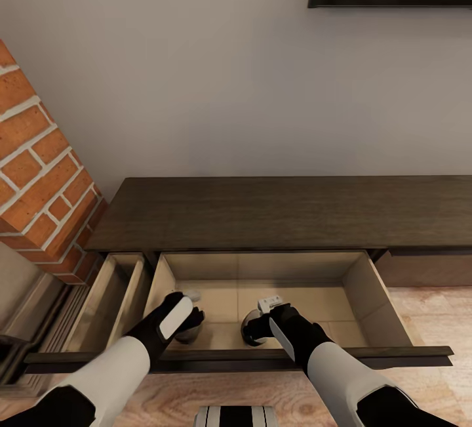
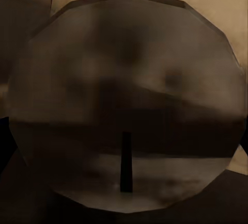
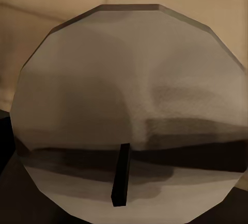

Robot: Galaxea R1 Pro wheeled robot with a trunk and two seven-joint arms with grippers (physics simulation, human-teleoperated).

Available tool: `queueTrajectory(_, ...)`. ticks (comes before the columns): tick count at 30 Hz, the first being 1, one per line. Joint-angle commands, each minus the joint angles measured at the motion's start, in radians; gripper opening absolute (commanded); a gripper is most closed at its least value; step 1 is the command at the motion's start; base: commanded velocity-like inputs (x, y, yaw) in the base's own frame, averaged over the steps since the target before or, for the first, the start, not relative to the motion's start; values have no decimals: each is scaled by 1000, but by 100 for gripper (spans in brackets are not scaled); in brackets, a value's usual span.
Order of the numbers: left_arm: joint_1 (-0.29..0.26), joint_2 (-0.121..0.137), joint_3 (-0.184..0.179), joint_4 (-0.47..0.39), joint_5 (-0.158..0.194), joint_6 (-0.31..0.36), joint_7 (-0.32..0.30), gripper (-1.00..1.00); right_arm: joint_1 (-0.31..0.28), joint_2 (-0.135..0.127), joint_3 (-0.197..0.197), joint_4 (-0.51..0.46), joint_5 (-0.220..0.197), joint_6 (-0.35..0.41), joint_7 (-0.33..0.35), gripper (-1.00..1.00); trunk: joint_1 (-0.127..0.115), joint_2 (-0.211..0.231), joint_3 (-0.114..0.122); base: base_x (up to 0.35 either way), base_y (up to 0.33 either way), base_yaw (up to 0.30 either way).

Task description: Place each of the two pumpkins and all three candles from the living room inside a cabinet in the living room (use any cabinet), then make sure every cabinet is closed, and position the cauldron so it is next to a table in the living room.

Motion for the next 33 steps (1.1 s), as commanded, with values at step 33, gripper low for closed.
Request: queueTrajectory(33, 0, -8, -61, 167, -1, -168, -122, -100, -1, 0, 0, 3, -3, 1, -5, -100, 0, 0, 0, 0, 0, 0)
